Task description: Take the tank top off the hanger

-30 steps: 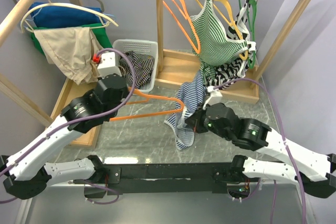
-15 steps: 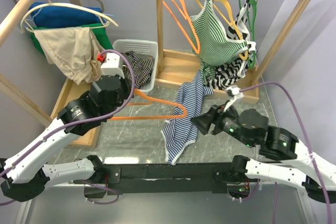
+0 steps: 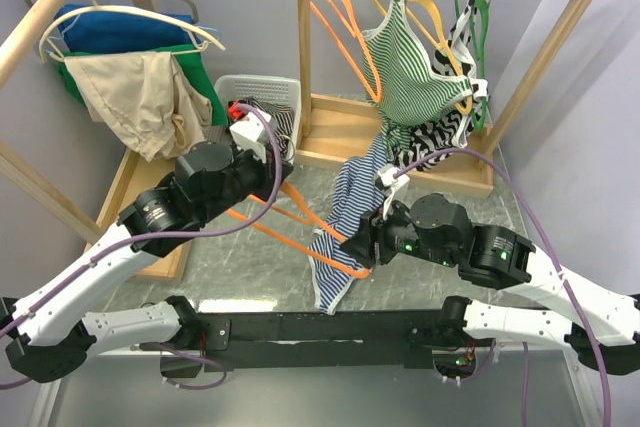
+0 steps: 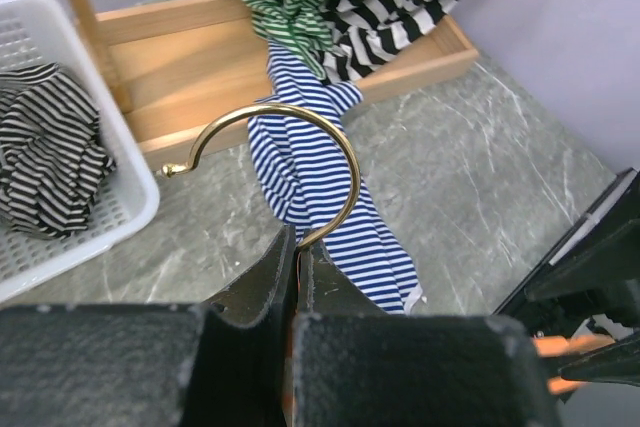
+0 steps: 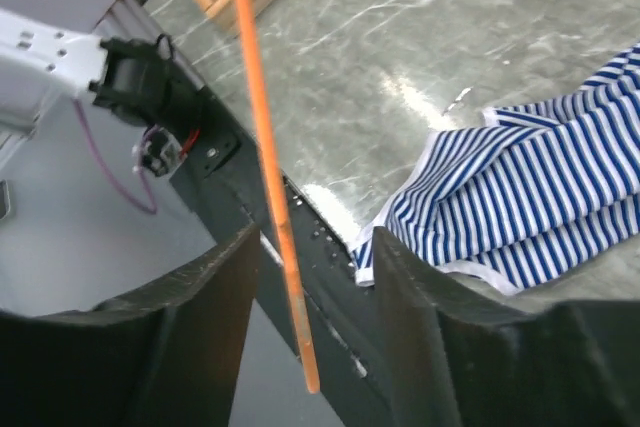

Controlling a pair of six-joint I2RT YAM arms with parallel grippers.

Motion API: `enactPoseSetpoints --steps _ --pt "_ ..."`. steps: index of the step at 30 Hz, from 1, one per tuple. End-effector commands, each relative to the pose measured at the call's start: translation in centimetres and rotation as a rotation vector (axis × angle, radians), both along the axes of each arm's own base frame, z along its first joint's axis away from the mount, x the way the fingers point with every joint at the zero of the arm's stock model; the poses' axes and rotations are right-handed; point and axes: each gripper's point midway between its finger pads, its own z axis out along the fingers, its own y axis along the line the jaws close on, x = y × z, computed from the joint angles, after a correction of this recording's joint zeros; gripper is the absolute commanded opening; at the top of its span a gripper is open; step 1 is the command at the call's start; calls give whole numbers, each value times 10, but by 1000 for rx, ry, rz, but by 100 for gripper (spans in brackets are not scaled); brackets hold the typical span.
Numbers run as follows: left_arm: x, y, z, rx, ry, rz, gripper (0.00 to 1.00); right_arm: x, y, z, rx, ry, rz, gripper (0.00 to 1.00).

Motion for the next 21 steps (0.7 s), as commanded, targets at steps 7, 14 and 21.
enactPoseSetpoints --steps 7,14,21 --pt "0 -16 17 -47 -66 -73 1 -27 8 13 75 6 159 15" --pt "1 -19 18 -63 -68 -73 1 -34 15 8 66 38 208 0" --pt "8 -18 12 -58 -60 -38 88 -24 8 15 88 30 124 0"
